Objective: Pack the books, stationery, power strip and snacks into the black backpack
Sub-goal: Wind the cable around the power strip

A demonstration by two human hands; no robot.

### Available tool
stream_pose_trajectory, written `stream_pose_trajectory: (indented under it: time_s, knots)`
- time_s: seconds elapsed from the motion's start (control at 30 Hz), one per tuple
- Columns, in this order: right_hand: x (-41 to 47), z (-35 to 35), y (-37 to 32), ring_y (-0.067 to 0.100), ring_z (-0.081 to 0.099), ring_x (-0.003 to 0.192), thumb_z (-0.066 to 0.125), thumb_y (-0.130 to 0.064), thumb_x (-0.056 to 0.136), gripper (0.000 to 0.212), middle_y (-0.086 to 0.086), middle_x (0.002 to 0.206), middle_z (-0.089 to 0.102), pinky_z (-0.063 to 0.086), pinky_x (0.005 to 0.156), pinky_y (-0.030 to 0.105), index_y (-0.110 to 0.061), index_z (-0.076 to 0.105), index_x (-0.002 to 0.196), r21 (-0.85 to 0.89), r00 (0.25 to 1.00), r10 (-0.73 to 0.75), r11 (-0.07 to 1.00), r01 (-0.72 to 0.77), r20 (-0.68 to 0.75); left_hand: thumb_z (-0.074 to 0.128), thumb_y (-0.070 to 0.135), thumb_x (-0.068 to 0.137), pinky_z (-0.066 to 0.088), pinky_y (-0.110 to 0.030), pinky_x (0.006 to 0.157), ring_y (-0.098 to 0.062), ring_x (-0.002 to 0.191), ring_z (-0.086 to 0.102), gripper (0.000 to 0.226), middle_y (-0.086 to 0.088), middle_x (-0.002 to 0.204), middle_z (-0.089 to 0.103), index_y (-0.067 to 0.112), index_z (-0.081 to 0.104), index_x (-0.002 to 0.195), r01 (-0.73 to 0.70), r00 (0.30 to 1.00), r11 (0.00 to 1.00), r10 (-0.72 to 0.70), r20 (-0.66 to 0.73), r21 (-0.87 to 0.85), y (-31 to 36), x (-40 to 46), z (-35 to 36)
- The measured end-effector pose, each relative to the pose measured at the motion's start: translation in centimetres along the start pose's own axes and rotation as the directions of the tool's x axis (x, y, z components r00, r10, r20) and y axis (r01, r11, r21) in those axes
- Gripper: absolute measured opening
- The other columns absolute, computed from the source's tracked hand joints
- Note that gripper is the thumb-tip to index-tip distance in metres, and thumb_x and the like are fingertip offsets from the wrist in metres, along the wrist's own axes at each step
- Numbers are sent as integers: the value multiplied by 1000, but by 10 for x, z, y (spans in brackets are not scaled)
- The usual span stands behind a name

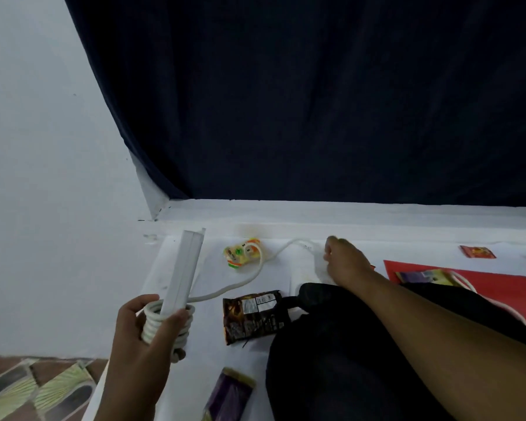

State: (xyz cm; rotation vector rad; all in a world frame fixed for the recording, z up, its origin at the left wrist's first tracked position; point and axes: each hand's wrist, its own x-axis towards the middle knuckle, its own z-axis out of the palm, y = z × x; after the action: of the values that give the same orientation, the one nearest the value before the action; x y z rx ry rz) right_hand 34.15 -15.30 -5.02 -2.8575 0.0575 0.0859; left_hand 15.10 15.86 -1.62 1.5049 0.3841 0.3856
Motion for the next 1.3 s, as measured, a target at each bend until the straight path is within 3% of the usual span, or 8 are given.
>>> stream_pose_trajectory:
  time_s: [0.17,0.43,0.53,0.7,0.87,0.97,1.17,1.3]
  knots:
    - [7,-91,-1,29,57,81,54,-11,95,6,-1,93,47,43,65,35,-18,53,96,-25,906,-181,982,186,-382,73,8,86,49,-42,61,-33,71,60,32,-18,90,64,22,52,106,39,999,999,-39,14,-16,-4,0,8]
    - [-30,-229,-60,14,53,78,63,-18,93,6,-7,92,49,47,69,30,-19,64,99,-95,536,-465,810,579,-705,79,14,83,49,-40,58,-27,71,61,39,-16,93,67,22,52,109,50,994,998,-47,101,-28,3,-16,28]
    - [-49,-199,-69,11,52,76,66,-18,91,7,-7,91,50,47,69,28,-20,64,97,16,575,-448,780,626,-685,77,13,85,50,-41,58,-27,71,61,37,-16,92,67,22,52,110,24,996,999,-20,91,-40,10,-21,24]
    - [-73,-71,-48,14,58,86,63,-16,92,16,-6,99,58,51,83,39,-22,64,108,239,827,-378,832,500,-416,73,9,88,47,-39,55,-26,66,57,33,-15,86,64,18,50,110,4,999,997,0,54,-71,19,-33,11]
    - [-105,0,-44,19,28,147,44,-9,101,51,-3,154,40,2,123,37,-25,41,149,136,933,-354,923,359,-58,75,7,86,47,-38,56,-25,64,59,36,-9,86,65,21,52,109,-17,1000,999,17,12,-50,24,-53,-4]
    - [-133,-11,-60,13,29,146,42,-8,103,49,-2,154,41,13,121,26,-26,43,148,453,964,-236,851,266,-122,77,12,85,50,-38,55,-24,67,60,37,-5,92,64,23,52,111,-16,1000,1000,16,-12,-21,27,-63,-13]
    - [-233,-45,-115,2,59,115,57,-12,98,25,-21,114,66,46,95,18,-28,68,113,617,825,-285,557,557,-488,79,18,84,51,-36,54,-20,66,60,38,-10,96,65,22,52,110,-10,998,999,8,-57,-43,32,-74,-28]
    - [-262,-24,-127,-11,35,134,62,-32,95,51,-37,140,40,33,110,18,-53,42,136,528,787,-559,600,601,-260,87,24,72,47,-36,53,-27,67,58,47,-18,90,65,21,53,105,14,1000,987,-16,-16,-158,44,-81,-38]
